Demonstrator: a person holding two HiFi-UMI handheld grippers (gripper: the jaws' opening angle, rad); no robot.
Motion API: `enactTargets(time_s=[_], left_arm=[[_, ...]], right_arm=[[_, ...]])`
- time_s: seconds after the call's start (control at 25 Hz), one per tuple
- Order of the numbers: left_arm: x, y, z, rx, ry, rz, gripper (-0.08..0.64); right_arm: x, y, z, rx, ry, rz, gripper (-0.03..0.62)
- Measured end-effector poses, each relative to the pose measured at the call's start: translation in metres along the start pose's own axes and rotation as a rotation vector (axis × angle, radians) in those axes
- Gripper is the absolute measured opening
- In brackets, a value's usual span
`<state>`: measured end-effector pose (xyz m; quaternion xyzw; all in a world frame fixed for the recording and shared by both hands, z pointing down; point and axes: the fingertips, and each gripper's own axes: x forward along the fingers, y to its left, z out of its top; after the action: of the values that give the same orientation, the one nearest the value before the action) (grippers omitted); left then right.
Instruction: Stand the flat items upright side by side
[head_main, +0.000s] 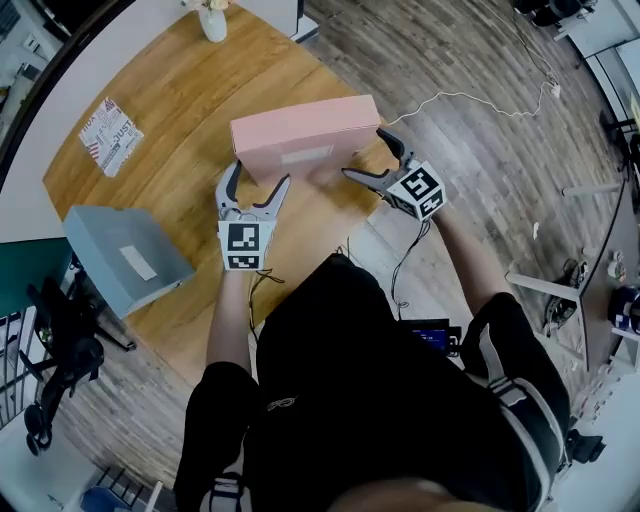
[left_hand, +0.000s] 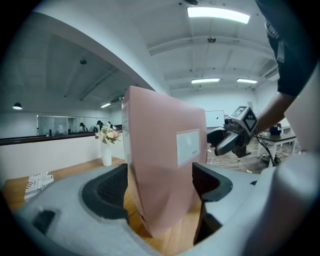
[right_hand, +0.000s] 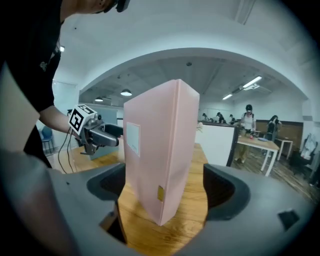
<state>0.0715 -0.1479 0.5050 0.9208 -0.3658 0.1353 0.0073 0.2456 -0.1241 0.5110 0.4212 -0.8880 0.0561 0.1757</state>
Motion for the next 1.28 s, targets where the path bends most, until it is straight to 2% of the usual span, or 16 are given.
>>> enactTargets(time_s=[0.12, 0.2, 0.32, 0.4, 0.48, 0.52, 0.6, 0.72, 0.84, 0.92, 1.0, 1.16, 1.28], left_arm=[[-0.008, -0.007, -0.006, -0.019, 0.025, 0.007, 0.414], [-0.017, -0.011, -0.010, -0.049, 0.034, 0.029, 0.414], [-0.045, -0.018, -0.021, -0.130, 0.044, 0.082, 0.414], [-0.074, -0.021, -0.036, -0.239, 0.054, 0.131, 0.414], [-0.112, -0.019, -0.052, -0.374, 0.056, 0.220, 0.414], [-0.133, -0.017, -0.059, -0.421, 0.060, 0.277, 0.414], [-0.171, -0.016, -0.071, -0.445, 0.090, 0.378, 0.414], [-0.221, -0.016, -0.080, -0.425, 0.126, 0.468, 0.414], [-0.295, 0.001, -0.079, -0.483, 0.048, 0.621, 0.416], [-0.338, 0.021, -0.077, -0.478, 0.016, 0.704, 0.413], [-0.361, 0.040, -0.074, -0.439, 0.013, 0.709, 0.411], [-0.372, 0.081, -0.074, -0.397, 0.007, 0.633, 0.411], [-0.372, 0.106, -0.078, -0.379, 0.016, 0.573, 0.411]], right_arm=[[0.006, -0.006, 0.007, -0.006, 0.032, 0.153, 0.512], [0.014, -0.005, 0.016, -0.065, 0.054, 0.246, 0.517], [0.026, -0.008, 0.023, -0.144, 0.067, 0.325, 0.514], [0.032, -0.015, 0.028, -0.153, 0.043, 0.340, 0.489], [0.035, -0.014, 0.034, -0.157, 0.013, 0.364, 0.380], [0.037, -0.011, 0.036, -0.159, -0.003, 0.381, 0.360], [0.040, -0.007, 0.039, -0.163, -0.031, 0.397, 0.351], [0.043, -0.004, 0.042, -0.169, -0.047, 0.369, 0.348], [0.060, 0.017, 0.048, -0.157, -0.058, 0.368, 0.348], [0.067, 0.037, 0.052, -0.131, -0.068, 0.373, 0.344], [0.071, 0.057, 0.055, -0.109, -0.074, 0.375, 0.340], [0.081, 0.095, 0.064, -0.099, -0.072, 0.361, 0.334], [0.090, 0.125, 0.068, -0.069, -0.064, 0.318, 0.334]])
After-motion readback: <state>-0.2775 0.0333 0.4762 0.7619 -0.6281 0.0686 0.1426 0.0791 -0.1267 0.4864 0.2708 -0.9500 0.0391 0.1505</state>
